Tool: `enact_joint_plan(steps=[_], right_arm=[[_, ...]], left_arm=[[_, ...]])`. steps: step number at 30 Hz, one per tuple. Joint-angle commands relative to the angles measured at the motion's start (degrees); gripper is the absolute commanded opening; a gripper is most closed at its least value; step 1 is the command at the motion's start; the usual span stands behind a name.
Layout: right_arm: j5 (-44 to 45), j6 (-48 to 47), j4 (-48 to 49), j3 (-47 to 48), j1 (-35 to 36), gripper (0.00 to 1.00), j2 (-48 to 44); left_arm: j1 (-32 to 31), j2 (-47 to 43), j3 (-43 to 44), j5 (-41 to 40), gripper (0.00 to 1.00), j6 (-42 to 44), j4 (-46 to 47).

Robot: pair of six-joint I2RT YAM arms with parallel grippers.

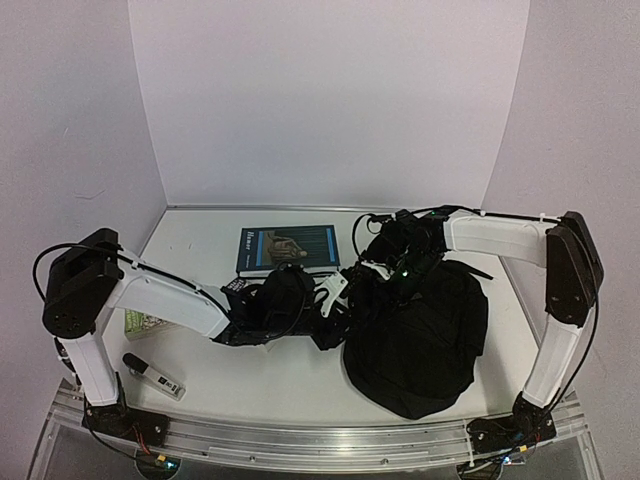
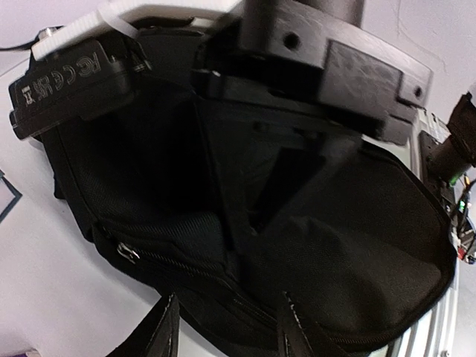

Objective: Pack the student bag
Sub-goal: Unzip the student bag at the center of the board.

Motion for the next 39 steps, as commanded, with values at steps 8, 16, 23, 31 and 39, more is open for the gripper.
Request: enact_joint_plan(steps=[8,16,23,31,39], right_arm=[[-3.24,0.37,0.58,1.43,0.03,0.00,-0.70],[-2.35,0.39,0.62,1.42,0.03,0.00,-0.61],[-0.34,0.71,0.67,2.20,-0.19,0.00,0.13],[-0.29,0.71,0.66,2.37,-1.20,0.00,0.26],[-0.97,2.43,0.72,3.23,-1.51,0.00,0.90]], left_arm=[[-0.33,0.48,2.52,-6.42,0.24,0.86,-0.46],[-0.34,-2.56,-0.88,-5.27,0.00,0.35,0.64],[-1.37,-4.75,-2.57,-0.56,0.00,1.21,0.02],[-2.28,-6.36,-6.10,3.49,0.00,0.07,0.29],[-4.13,-4.97,-4.42,6.83,0.00,3.15,-2.16]])
